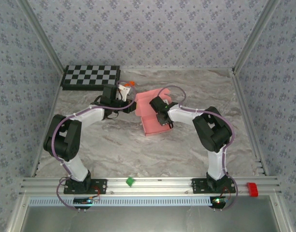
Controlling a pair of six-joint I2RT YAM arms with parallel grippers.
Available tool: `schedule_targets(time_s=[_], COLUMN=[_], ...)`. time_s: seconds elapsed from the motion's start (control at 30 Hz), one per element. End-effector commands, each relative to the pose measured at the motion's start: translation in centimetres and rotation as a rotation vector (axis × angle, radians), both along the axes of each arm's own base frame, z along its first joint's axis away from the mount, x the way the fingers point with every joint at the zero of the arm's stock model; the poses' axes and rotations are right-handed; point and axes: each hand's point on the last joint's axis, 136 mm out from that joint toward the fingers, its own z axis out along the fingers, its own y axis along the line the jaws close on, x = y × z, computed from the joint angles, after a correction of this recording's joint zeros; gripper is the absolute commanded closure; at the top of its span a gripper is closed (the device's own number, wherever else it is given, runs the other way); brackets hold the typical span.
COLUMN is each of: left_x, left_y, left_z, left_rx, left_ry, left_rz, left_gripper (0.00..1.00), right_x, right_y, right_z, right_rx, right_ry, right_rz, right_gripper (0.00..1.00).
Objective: Fold the paper box
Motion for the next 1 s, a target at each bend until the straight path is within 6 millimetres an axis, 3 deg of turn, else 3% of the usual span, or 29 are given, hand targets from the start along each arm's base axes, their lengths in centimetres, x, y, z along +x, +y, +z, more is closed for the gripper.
schedule_targets(time_s=[0.0,0.37,0.97], left_x=[0.5,0.3,0.3], left_y=[-0.8,-1.5,-1.4], left_z=[1.9,1.9,2.0], left_rx=[-0.024,-0.022,-0.009], left_ry=[-0.063,-0.068,-0.082], left_rz=[-0.043,-0.066,-0.065], left_gripper=[0.90,0.88,0.88], right_x=[-0.6,-0.6,-3.2], right_y=[-0.4,-0.1,-0.8], right_z=[1.3,1.6,2.1], right_rx=[0.017,0.047,0.079], right_ry=[-0.003,-0.005,0.088], right_rz=[-0.026,-0.035,0.008], right_gripper=[0.77,0.65,0.63])
